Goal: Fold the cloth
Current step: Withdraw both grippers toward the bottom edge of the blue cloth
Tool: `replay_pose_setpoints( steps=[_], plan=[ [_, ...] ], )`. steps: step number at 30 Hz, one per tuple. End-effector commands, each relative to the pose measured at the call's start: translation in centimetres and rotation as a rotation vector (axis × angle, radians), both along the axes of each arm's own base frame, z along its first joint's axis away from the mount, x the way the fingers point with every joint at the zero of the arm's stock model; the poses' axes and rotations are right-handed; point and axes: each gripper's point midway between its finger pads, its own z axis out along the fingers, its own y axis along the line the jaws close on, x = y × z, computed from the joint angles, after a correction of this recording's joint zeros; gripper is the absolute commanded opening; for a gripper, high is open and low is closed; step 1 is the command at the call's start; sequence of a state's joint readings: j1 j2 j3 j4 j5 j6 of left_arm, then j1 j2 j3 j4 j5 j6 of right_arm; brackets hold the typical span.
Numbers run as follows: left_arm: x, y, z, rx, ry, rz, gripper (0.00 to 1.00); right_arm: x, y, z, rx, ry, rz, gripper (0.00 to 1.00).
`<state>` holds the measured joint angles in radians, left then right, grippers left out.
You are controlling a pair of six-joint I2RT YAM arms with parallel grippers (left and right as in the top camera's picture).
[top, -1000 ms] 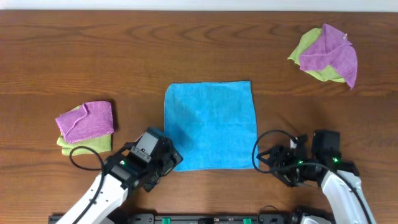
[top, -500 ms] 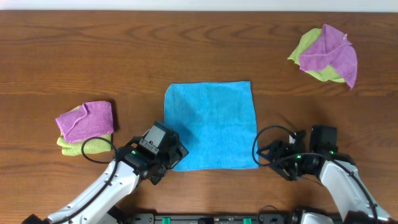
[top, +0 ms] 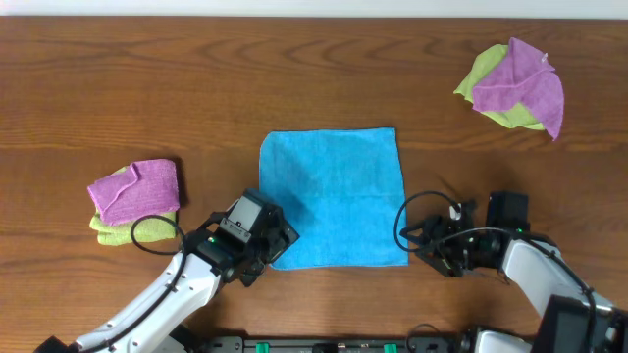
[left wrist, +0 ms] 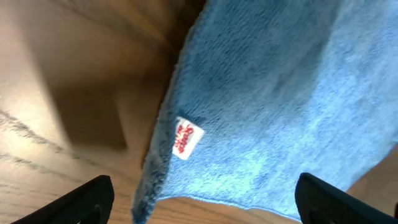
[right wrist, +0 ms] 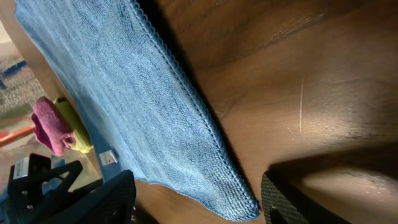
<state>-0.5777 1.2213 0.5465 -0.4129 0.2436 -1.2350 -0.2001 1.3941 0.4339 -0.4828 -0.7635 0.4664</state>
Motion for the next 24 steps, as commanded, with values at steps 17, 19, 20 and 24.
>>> replay_pose_setpoints(
  steps=[17, 19, 20, 24],
  plan=[
    [-0.1, 0.4, -0.7, 0.027, 0.016, 0.006, 0.92, -5.1, -0.7, -4.1, -0.093, 0.165, -0.003, 0.65],
    [-0.3, 0.5, -1.3, 0.04, 0.035, -0.001, 0.9, -5.0, -0.7, -4.1, -0.094, 0.16, -0.003, 0.65],
    [-0.4, 0.5, -1.5, 0.041, 0.047, -0.003, 0.89, -5.0, -0.7, -4.1, -0.095, 0.158, -0.004, 0.65],
    [-0.5, 0.1, -2.1, 0.034, 0.068, -0.01, 0.87, -4.8, -0.7, -4.1, -0.096, 0.15, -0.004, 0.65]
  ],
)
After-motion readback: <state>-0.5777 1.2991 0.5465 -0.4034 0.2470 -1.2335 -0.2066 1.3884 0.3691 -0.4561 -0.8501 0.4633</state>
